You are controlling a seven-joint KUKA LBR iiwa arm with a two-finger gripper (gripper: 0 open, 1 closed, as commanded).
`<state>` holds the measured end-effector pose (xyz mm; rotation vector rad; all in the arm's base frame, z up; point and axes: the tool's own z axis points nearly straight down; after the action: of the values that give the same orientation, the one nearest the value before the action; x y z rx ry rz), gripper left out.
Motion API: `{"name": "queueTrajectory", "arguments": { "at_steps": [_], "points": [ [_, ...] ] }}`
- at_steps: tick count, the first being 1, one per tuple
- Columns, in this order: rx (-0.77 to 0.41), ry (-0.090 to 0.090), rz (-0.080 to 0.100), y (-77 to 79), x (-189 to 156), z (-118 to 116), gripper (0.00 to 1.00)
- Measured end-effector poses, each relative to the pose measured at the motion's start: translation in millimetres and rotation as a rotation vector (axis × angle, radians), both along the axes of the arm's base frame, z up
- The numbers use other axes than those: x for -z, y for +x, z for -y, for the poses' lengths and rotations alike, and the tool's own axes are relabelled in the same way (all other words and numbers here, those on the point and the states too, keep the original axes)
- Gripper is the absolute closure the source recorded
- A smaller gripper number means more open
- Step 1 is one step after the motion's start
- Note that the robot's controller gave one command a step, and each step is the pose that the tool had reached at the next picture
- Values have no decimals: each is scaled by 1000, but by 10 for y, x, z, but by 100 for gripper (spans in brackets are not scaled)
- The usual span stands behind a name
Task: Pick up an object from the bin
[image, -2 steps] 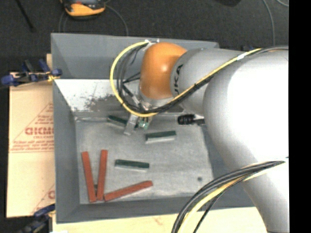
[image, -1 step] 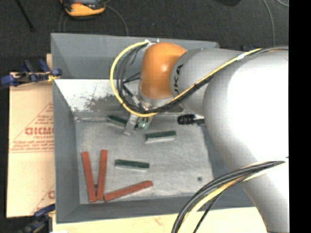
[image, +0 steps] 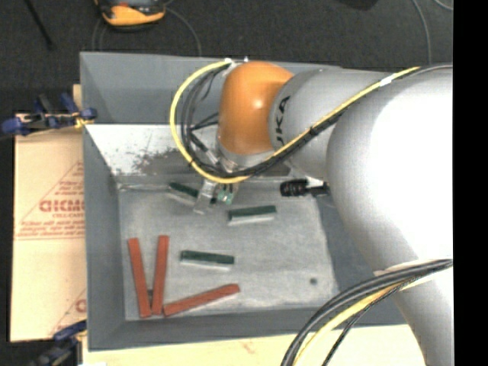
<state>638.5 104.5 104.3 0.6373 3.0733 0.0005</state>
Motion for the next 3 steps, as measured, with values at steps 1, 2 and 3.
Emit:
{"name": "queueTrajectory", "arguments": {
  "at_steps": [1,2,3],
  "points": [
    [12,2,4,-33,-349,103,100],
    [9,1,-4,59,-737,98,100],
    [-44,0,0,-646,-608,-164,0]
  ]
}}
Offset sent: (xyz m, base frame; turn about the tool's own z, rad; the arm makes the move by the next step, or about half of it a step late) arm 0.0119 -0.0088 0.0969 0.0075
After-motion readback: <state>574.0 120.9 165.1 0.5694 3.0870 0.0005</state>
